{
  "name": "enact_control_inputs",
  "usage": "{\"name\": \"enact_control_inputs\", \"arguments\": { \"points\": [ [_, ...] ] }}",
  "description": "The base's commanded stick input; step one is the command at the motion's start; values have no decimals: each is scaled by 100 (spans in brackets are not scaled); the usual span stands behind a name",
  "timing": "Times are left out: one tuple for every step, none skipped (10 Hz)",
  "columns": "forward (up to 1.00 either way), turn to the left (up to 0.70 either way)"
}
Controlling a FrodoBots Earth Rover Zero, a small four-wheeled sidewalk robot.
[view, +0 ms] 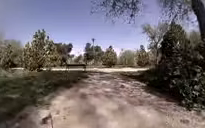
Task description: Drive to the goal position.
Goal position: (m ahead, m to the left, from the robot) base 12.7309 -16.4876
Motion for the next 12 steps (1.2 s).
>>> {"name": "enact_control_inputs", "arguments": {
  "points": [
    [70, 0],
    [70, 0],
    [70, 0],
    [70, 0],
    [70, 0],
    [70, 0],
    [70, 0],
    [70, 0],
    [70, 0],
    [70, 0],
    [70, 0],
    [70, 0]
  ]
}}
